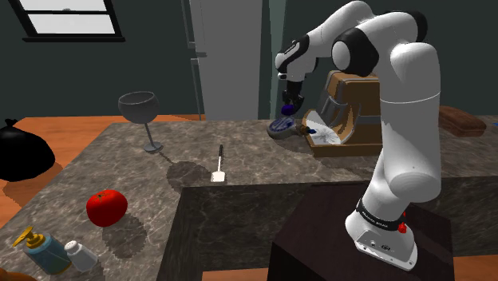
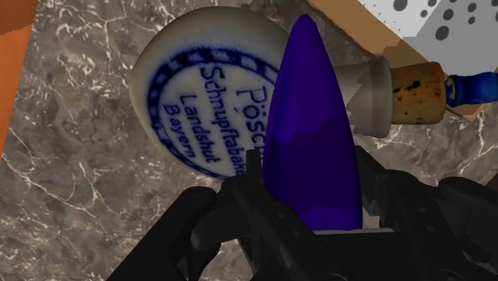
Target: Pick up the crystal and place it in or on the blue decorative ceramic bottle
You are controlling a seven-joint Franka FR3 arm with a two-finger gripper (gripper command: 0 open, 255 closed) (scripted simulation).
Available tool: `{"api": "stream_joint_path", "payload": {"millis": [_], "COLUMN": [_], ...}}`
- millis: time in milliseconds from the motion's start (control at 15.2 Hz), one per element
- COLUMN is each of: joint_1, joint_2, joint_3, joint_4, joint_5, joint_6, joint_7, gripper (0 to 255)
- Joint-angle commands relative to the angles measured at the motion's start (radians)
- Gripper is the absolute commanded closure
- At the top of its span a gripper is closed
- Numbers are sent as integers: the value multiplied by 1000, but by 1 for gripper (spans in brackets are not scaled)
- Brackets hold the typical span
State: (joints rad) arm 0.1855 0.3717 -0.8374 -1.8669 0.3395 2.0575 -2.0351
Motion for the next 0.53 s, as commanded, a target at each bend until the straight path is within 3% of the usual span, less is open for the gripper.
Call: {"api": "stream_joint_path", "payload": {"millis": [0, 462], "joint_1": [-6, -21], "joint_2": [15, 50], "joint_3": [8, 28], "joint_4": [-10, -32], "joint_5": [15, 48], "joint_6": [21, 68], "joint_7": [-9, -31], "gripper": [255, 255]}}
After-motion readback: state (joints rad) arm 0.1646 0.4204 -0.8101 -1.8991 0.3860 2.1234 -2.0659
